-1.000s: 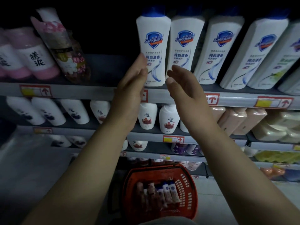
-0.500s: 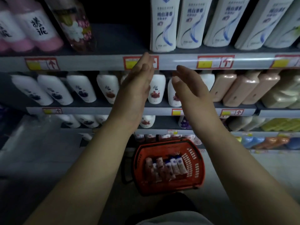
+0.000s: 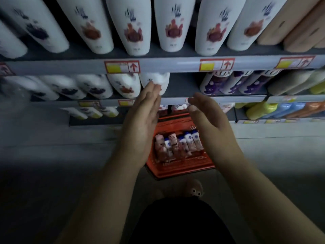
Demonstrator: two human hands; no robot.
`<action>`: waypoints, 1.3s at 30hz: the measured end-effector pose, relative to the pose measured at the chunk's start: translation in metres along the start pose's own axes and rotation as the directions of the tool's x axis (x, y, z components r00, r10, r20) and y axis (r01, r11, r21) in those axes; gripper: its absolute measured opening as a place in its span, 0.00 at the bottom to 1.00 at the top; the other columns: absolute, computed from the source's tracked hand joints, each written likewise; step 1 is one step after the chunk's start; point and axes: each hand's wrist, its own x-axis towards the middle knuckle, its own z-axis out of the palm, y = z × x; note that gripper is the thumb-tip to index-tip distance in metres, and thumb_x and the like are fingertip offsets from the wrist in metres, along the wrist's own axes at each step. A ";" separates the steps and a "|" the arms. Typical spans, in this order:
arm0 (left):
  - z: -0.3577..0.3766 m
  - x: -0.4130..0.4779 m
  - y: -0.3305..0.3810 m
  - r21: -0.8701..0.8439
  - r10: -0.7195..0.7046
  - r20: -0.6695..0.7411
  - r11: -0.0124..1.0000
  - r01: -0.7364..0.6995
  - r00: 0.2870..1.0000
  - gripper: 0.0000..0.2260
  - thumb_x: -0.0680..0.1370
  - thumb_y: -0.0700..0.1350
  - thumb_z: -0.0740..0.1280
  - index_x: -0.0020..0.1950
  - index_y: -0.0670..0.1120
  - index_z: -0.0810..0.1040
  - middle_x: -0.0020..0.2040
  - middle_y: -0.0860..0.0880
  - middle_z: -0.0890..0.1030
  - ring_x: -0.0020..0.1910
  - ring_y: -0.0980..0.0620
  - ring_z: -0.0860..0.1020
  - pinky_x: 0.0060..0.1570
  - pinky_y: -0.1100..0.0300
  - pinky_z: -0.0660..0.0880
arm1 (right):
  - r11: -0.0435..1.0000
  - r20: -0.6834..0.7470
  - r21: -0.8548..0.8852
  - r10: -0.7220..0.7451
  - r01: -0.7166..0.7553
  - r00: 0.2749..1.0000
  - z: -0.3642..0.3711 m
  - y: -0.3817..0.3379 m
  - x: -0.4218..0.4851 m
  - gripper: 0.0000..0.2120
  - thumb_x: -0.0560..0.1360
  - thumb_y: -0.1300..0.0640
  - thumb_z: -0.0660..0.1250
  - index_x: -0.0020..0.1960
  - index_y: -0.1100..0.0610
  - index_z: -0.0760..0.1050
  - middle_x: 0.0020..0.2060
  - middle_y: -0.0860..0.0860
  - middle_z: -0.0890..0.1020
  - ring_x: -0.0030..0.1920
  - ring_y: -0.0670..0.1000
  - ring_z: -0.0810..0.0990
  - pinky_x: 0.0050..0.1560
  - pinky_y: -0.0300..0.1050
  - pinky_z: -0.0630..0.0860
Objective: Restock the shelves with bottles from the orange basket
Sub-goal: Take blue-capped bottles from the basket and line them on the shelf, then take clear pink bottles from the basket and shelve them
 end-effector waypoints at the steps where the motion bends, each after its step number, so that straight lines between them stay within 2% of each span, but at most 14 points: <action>1: -0.007 0.007 -0.018 -0.019 -0.023 -0.014 1.000 0.023 1.000 0.24 0.78 0.54 0.55 0.75 0.55 0.62 0.62 0.64 0.73 0.64 0.65 0.69 0.59 0.64 0.64 | 1.000 -0.008 -0.004 0.024 -0.024 1.000 0.001 0.019 0.006 0.16 0.78 0.54 0.63 0.66 0.51 0.71 0.58 0.43 0.77 0.58 0.35 0.74 0.54 0.24 0.70; 6: -0.039 0.045 -0.119 -0.126 -0.185 -0.088 0.977 0.173 0.979 0.20 0.82 0.52 0.50 0.75 0.54 0.61 0.60 0.62 0.74 0.65 0.63 0.70 0.58 0.64 0.66 | 0.983 0.026 -0.075 0.171 -0.169 0.985 0.005 0.120 0.036 0.18 0.78 0.52 0.62 0.68 0.48 0.69 0.60 0.42 0.76 0.62 0.41 0.74 0.62 0.40 0.72; 9: -0.054 0.065 -0.188 -0.139 -0.265 -0.137 0.959 0.246 0.954 0.22 0.80 0.52 0.54 0.75 0.54 0.63 0.63 0.60 0.74 0.66 0.60 0.69 0.60 0.61 0.64 | 0.966 0.014 -0.103 0.240 -0.237 0.971 0.009 0.183 0.051 0.18 0.78 0.52 0.62 0.68 0.49 0.69 0.58 0.43 0.77 0.61 0.44 0.76 0.64 0.48 0.72; 13: -0.072 0.091 -0.271 -0.152 -0.349 -0.166 0.933 0.325 0.922 0.26 0.75 0.55 0.59 0.74 0.54 0.65 0.66 0.59 0.74 0.63 0.61 0.71 0.62 0.60 0.63 | 0.952 -0.009 -0.131 0.277 -0.276 0.961 0.016 0.263 0.072 0.19 0.77 0.52 0.63 0.67 0.54 0.71 0.57 0.45 0.79 0.59 0.44 0.77 0.62 0.44 0.74; 16: -0.082 0.110 -0.328 -0.128 -0.393 -0.197 0.919 0.374 0.898 0.15 0.81 0.52 0.56 0.67 0.55 0.71 0.50 0.63 0.81 0.51 0.66 0.78 0.51 0.67 0.73 | 0.938 0.016 -0.151 0.318 -0.312 0.948 0.018 0.317 0.089 0.15 0.77 0.51 0.63 0.64 0.49 0.72 0.50 0.38 0.77 0.52 0.36 0.76 0.52 0.33 0.72; 18: -0.088 0.122 -0.365 -0.137 -0.431 -0.211 0.902 0.410 0.877 0.13 0.82 0.52 0.54 0.63 0.55 0.73 0.46 0.63 0.82 0.47 0.67 0.79 0.44 0.66 0.77 | 0.927 0.036 -0.188 0.337 -0.325 0.941 0.021 0.352 0.099 0.05 0.78 0.49 0.62 0.52 0.42 0.73 0.42 0.34 0.76 0.43 0.31 0.76 0.45 0.31 0.71; 21: -0.092 0.142 -0.414 -0.238 -0.532 -0.225 0.842 0.484 0.816 0.18 0.81 0.52 0.56 0.71 0.51 0.70 0.61 0.57 0.79 0.60 0.57 0.76 0.64 0.51 0.70 | 0.910 0.039 -0.264 0.341 -0.320 0.939 0.025 0.403 0.115 0.06 0.78 0.47 0.61 0.45 0.47 0.74 0.35 0.38 0.75 0.36 0.34 0.76 0.43 0.34 0.72; 22: -0.094 0.150 -0.430 -0.257 -0.561 -0.235 0.824 0.506 0.794 0.18 0.81 0.52 0.56 0.70 0.49 0.71 0.61 0.56 0.79 0.60 0.56 0.77 0.64 0.50 0.69 | 0.899 0.040 -0.291 0.353 -0.327 0.935 0.027 0.419 0.121 0.08 0.78 0.48 0.61 0.46 0.50 0.75 0.33 0.39 0.74 0.34 0.35 0.75 0.42 0.35 0.73; 25: -0.098 0.169 -0.473 -0.243 -0.608 -0.264 0.793 0.558 0.749 0.10 0.82 0.48 0.57 0.54 0.50 0.78 0.35 0.59 0.84 0.42 0.58 0.80 0.46 0.57 0.75 | 0.848 0.076 -0.389 0.418 -0.359 0.905 0.029 0.464 0.139 0.08 0.79 0.49 0.62 0.43 0.49 0.73 0.32 0.41 0.73 0.29 0.36 0.74 0.34 0.33 0.74; 27: -0.099 0.180 -0.495 -0.173 -0.631 -0.257 0.775 0.608 0.732 0.11 0.82 0.49 0.57 0.44 0.51 0.76 0.28 0.60 0.81 0.40 0.58 0.77 0.47 0.56 0.75 | 0.820 0.079 -0.416 0.462 -0.392 0.883 0.029 0.492 0.155 0.11 0.79 0.48 0.61 0.38 0.47 0.69 0.32 0.41 0.73 0.28 0.36 0.75 0.27 0.30 0.72; 29: -0.101 0.192 -0.517 -0.122 -0.655 -0.230 0.753 0.647 0.720 0.12 0.82 0.52 0.57 0.44 0.53 0.78 0.36 0.58 0.83 0.46 0.55 0.79 0.55 0.50 0.75 | 0.793 0.061 -0.430 0.502 -0.431 0.863 0.029 0.519 0.171 0.10 0.80 0.49 0.61 0.40 0.49 0.69 0.34 0.42 0.72 0.31 0.39 0.73 0.31 0.33 0.73; 32: -0.105 0.206 -0.541 -0.102 -0.690 -0.255 0.716 0.691 0.678 0.12 0.81 0.56 0.57 0.49 0.53 0.79 0.43 0.54 0.82 0.47 0.55 0.80 0.49 0.56 0.76 | 0.749 0.052 -0.404 0.591 -0.524 0.805 0.027 0.557 0.193 0.10 0.78 0.53 0.65 0.40 0.52 0.67 0.35 0.46 0.73 0.36 0.44 0.75 0.44 0.43 0.75; 35: -0.106 0.214 -0.559 -0.080 -0.719 -0.229 0.685 0.724 0.656 0.17 0.79 0.59 0.61 0.58 0.50 0.79 0.50 0.50 0.83 0.52 0.50 0.81 0.55 0.49 0.77 | 0.718 0.162 -0.466 0.644 -0.517 0.748 0.031 0.588 0.209 0.05 0.75 0.56 0.68 0.50 0.55 0.76 0.46 0.54 0.82 0.48 0.53 0.81 0.55 0.54 0.79; 39: -0.111 0.218 -0.574 -0.145 -0.732 -0.244 0.676 0.722 0.636 0.13 0.80 0.52 0.61 0.59 0.48 0.79 0.55 0.47 0.82 0.56 0.47 0.79 0.59 0.46 0.75 | 0.714 0.268 -0.557 0.638 -0.424 0.722 0.038 0.605 0.216 0.10 0.77 0.55 0.66 0.57 0.58 0.75 0.50 0.53 0.81 0.52 0.52 0.81 0.56 0.49 0.78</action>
